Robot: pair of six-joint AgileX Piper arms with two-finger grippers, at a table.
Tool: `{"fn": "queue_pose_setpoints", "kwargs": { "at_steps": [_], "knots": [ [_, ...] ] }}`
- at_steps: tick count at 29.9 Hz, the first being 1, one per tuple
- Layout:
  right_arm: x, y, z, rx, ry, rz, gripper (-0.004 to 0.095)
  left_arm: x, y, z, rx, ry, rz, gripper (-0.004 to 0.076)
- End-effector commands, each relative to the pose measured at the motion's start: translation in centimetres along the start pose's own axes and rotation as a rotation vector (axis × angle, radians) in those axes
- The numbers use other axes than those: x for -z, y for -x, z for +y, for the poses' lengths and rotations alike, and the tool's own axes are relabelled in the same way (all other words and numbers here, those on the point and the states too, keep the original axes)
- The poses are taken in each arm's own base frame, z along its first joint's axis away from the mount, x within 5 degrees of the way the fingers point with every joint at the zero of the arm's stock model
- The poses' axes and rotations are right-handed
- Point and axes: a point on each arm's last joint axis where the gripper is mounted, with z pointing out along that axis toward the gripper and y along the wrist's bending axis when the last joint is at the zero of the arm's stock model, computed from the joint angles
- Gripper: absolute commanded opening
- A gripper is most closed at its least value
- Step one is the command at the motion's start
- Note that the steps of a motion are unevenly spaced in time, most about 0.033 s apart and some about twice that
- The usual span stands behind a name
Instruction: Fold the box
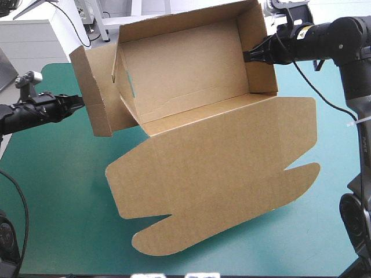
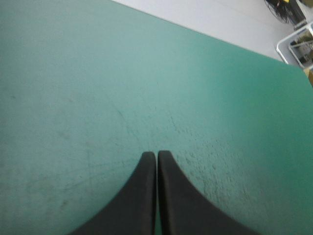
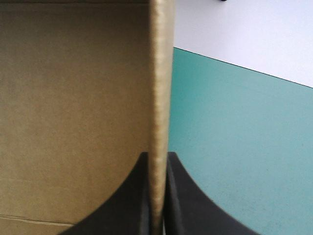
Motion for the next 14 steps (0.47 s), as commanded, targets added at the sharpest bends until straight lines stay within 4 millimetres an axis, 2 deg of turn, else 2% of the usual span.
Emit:
{"fn": "queue_pose_setpoints", "kwargs": {
  "at_steps": [1, 5, 8, 14],
  "knots": [
    [3.5, 1.3, 1.5, 0.044, 0.059, -0.145, -0.0002, -1.6, 0.1, -2.8, 0.01, -0.082, 0.008, -0.0008],
    [3.3, 1.4, 1.4, 0.044, 0.055, -0.161, -0.0002, -4.7, -1.2, -5.3, 0.038, -0.14, 0.082, -0.0008],
    [2.8, 1.3, 1.0, 0.051, 0.029, -0.146, -0.0002, -6.3, -2.0, -7.7, 0.016, -0.143, 0.081, -0.0008],
    [2.1, 1.1, -0.3, 0.048, -0.09, -0.113, -0.0002, -7.2, -3.1, -11.5, 0.0, -0.185, 0.082, -0.0008]
  ]
}}
